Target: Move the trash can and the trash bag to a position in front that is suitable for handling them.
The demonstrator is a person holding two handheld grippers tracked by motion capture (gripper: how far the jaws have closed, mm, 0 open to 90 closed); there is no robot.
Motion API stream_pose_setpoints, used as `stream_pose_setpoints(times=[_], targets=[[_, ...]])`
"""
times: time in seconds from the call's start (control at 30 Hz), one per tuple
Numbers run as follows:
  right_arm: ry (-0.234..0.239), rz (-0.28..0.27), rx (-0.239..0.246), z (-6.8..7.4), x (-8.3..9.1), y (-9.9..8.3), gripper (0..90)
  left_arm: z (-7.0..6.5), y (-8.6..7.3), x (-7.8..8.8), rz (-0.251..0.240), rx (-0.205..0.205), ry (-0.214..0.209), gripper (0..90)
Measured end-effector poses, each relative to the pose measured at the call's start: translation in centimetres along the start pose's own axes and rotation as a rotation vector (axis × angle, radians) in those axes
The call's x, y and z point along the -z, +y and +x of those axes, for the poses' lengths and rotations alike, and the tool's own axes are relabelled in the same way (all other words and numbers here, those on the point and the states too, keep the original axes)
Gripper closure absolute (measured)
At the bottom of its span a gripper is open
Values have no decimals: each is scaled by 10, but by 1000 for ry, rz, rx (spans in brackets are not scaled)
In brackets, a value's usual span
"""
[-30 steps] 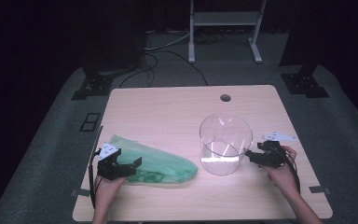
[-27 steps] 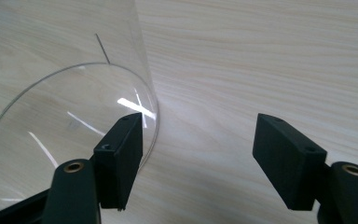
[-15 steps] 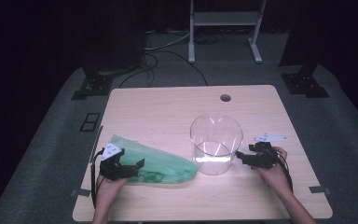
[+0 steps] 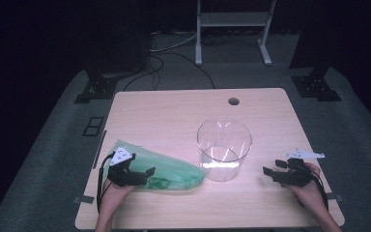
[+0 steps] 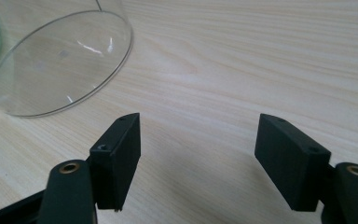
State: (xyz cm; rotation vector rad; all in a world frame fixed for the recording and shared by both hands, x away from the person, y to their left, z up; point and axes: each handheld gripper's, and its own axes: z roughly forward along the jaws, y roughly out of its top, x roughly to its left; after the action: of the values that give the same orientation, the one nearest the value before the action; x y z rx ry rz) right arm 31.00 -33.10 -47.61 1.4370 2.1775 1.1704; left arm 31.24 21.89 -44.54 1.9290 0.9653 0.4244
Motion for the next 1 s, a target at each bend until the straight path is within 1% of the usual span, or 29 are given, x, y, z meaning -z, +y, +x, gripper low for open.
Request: stream_pose_setpoints(times=[0.07, 0.17, 0.3, 0.4, 0.5, 0.6, 0.67, 0.7, 0.8, 0.83, 0.9, 0.93, 1.0], targets=[[1, -5, -2, -2, 2, 0, 309, 1, 1, 0, 23, -38, -14, 21], [1, -22, -2, -2, 4, 2, 310, 4, 2, -1, 58, -74, -41, 21], [0, -35, 9, 0, 6, 3, 312, 10, 1, -4, 90, -107, -84, 21], [0, -33, 13, 1, 6, 2, 311, 13, 0, -10, 114, -134, -126, 37], [-1, -29, 17, 2, 5, 2, 311, 16, -2, -16, 137, -166, -155, 48], [-2, -25, 24, 3, 4, 1, 312, 19, -4, -24, 162, -161, -173, 63], [-1, -24, 26, 4, 4, 1, 312, 19, -5, -28, 180, -171, -185, 79], [-2, -23, 27, 4, 4, 1, 312, 19, -6, -30, 185, -178, -192, 105], [-5, -26, 28, 4, 5, 1, 312, 17, -8, -35, 202, -192, -205, 139], [-7, -27, 29, 4, 5, 1, 312, 16, -8, -36, 212, -204, -208, 159], [-6, -30, 28, 3, 6, 1, 313, 14, -10, -39, 231, -224, -208, 205], [-7, -31, 28, 3, 6, 0, 313, 13, -10, -39, 227, -241, -201, 220], [-8, -33, 26, 3, 7, 0, 313, 11, -10, -39, 230, -251, -190, 253]])
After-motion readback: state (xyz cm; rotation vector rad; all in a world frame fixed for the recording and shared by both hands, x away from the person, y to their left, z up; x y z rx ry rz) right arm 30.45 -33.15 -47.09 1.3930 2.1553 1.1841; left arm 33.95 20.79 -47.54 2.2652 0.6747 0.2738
